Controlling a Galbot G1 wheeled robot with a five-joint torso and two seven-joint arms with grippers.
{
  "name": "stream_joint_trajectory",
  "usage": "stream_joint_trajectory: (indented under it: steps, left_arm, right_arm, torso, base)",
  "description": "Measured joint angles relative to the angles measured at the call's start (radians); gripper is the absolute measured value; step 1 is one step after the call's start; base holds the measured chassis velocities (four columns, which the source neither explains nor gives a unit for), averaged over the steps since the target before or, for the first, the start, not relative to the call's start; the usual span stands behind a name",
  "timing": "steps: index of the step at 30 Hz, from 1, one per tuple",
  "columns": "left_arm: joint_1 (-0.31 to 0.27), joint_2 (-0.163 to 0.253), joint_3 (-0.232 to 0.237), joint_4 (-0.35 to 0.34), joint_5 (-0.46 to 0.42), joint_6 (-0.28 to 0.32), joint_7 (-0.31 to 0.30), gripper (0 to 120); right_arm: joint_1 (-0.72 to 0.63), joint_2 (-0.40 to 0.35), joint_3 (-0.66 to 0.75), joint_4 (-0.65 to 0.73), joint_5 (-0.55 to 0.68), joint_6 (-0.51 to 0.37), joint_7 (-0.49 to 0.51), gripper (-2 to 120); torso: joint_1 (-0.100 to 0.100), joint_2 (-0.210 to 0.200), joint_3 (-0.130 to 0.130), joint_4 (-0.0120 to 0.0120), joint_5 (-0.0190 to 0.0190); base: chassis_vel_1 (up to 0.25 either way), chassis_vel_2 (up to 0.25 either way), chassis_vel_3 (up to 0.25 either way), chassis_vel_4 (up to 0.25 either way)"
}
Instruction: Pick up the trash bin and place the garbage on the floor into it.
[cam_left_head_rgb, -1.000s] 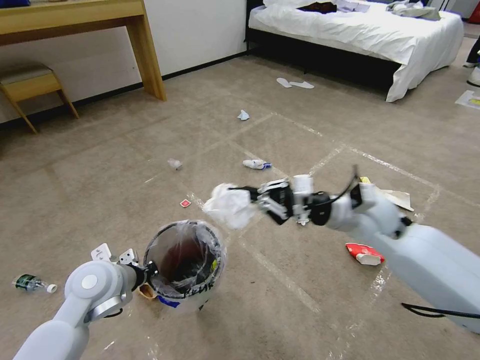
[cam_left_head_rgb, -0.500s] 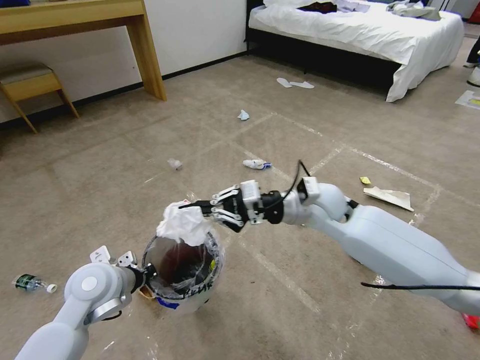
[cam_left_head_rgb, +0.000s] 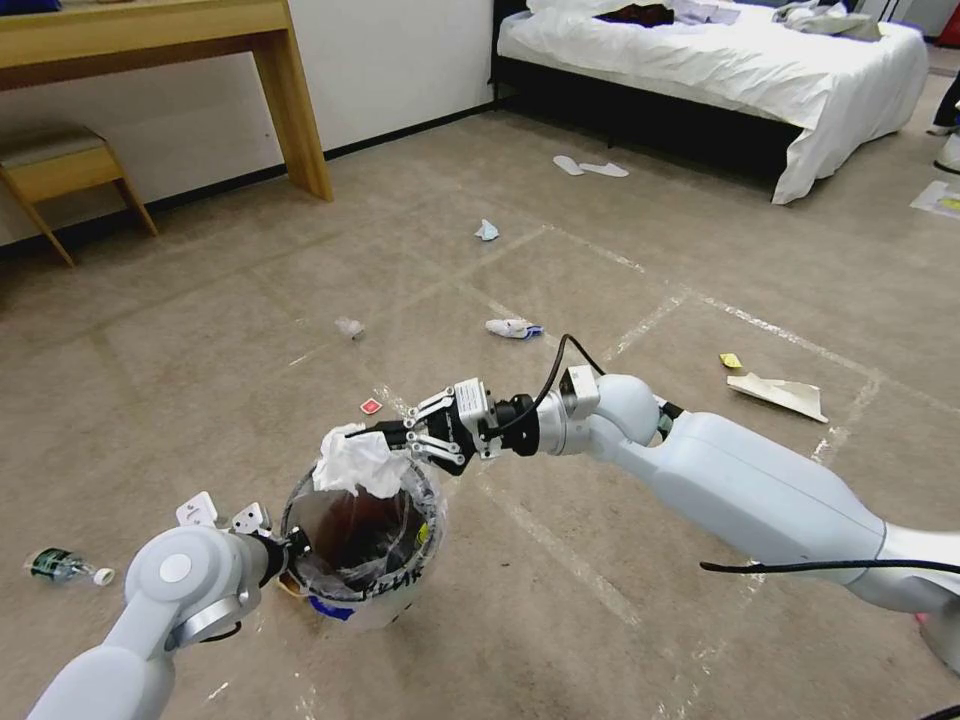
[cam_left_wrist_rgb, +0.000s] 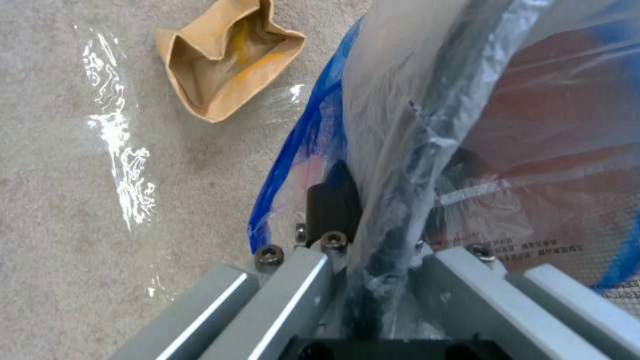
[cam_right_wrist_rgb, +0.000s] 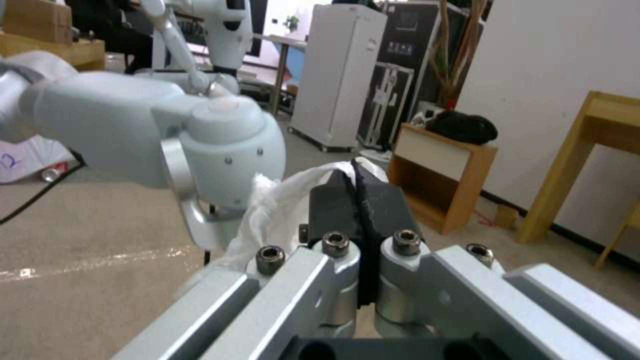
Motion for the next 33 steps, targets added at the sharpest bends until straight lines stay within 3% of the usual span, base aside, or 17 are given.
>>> stream_joint_trajectory:
  steps: [21, 33]
  left_arm:
    - [0.013, 0.014, -0.011, -0.032, -0.022, -0.003, -0.013, 0]
    - [0.015, 0.0, -0.009, -0.033, -0.02, -0.003, -0.016, 0]
  right_arm:
    - [-0.066, -0.002, -0.045, -0.065, -0.055, 0.008, -0.007, 0]
    - [-0.061, 0.018, -0.072, -0.086, -0.084, 0.022, 0.019, 0]
  torso:
    - [0.0, 0.0, 0.0, 0.0, 0.0001]
    - [0.0, 0.0, 0.0, 0.0, 0.0]
  base:
    - [0.0, 0.0, 0.0, 0.0]
    - [0.0, 0.0, 0.0, 0.0]
